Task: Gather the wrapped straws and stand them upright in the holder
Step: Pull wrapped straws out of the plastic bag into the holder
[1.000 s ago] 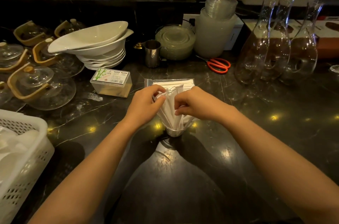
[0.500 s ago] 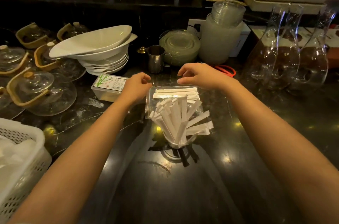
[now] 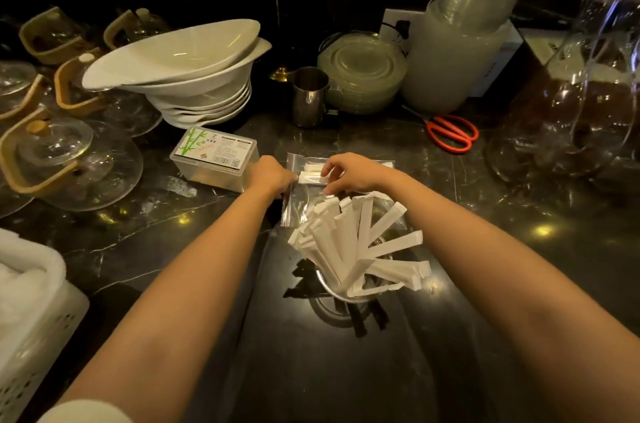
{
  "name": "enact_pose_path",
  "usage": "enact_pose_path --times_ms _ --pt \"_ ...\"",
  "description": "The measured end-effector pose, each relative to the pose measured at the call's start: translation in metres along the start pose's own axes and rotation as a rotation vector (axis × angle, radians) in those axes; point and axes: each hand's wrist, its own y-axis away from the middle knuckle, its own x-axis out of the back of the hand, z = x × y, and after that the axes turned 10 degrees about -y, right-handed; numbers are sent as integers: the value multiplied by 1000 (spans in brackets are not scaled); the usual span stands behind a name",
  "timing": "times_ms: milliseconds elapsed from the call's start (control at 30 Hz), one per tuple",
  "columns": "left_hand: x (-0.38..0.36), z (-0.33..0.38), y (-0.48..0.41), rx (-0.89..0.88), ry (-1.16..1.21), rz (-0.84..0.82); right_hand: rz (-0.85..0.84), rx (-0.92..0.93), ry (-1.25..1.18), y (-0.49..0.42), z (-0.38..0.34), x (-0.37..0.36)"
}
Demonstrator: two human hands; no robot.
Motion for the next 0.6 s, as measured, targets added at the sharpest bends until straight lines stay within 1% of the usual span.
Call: enact_pose_path --times_ms 133,200,333,400,500,600 --pt "-6 5 -3 1 20 -75 5 -5 -51 -8 5 -5" --pt "-5 7 -3 5 73 -131 3 2 -83 -6 5 -6" --pt "7 22 8 -37 174 -166 9 58 -195 3 -1 -2" --pt "17 33 17 -98 246 -182 32 93 -280 9 -9 4" --pt "33 49 32 -249 350 -198 97 147 -385 20 -23 16" --pt "45 65 44 -390 356 -181 131 199 -461 29 -33 29"
